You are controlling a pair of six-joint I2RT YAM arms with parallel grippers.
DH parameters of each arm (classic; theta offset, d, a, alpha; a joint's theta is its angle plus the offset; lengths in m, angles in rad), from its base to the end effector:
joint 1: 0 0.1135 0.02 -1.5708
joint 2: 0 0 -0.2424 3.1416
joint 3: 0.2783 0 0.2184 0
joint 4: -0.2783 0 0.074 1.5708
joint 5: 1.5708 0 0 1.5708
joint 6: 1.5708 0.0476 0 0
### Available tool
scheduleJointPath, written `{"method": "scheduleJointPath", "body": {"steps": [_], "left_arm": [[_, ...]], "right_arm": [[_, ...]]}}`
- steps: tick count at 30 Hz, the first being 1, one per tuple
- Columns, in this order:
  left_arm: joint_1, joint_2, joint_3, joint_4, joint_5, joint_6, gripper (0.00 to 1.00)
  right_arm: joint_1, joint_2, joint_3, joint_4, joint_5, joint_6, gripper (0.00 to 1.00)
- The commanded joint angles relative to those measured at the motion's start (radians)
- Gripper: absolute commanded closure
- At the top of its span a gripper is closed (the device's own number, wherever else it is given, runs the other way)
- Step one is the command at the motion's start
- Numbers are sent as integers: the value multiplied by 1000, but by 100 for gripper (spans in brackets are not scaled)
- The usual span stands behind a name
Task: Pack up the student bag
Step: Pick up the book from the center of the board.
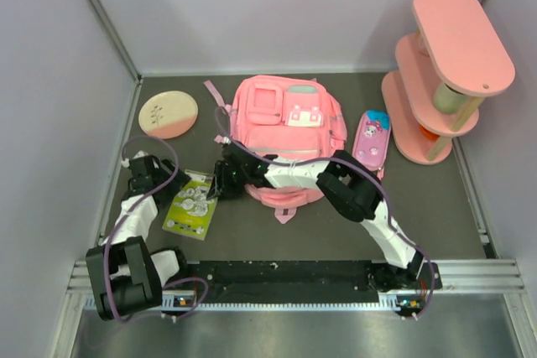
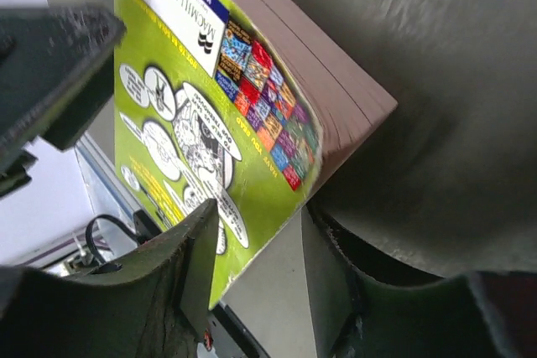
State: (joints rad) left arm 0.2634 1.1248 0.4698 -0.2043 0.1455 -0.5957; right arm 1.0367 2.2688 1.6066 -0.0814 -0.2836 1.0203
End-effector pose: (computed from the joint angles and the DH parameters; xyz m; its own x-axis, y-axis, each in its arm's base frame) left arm 0.1926 0.0448 0.1601 -0.5121 -0.7131 -0.4789 -0.5479 0.7005 -0.4573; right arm 0.2260 0.4082 0.1364 -0.9739 -0.0393 -0.2236 -0.1934 0.6595 0.7264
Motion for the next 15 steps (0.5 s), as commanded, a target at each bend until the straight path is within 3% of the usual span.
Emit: {"method": "scheduleJointPath", "body": {"steps": [1, 10, 14, 15], "left_arm": [[-13, -52, -26, -86, 129, -42, 19], [-13, -69, -37, -83, 134, -52, 23], [-13, -68, -46, -61, 150, -64, 26], [-13, -68, -51, -58, 152, -65, 27]], "right_arm": [[-41, -8, 91, 58, 26, -52, 56], [-47, -11, 150, 40, -46, -101, 58], [-47, -18, 141, 46, -55, -103, 73], [-47, -28, 136, 51, -58, -109, 83]]}}
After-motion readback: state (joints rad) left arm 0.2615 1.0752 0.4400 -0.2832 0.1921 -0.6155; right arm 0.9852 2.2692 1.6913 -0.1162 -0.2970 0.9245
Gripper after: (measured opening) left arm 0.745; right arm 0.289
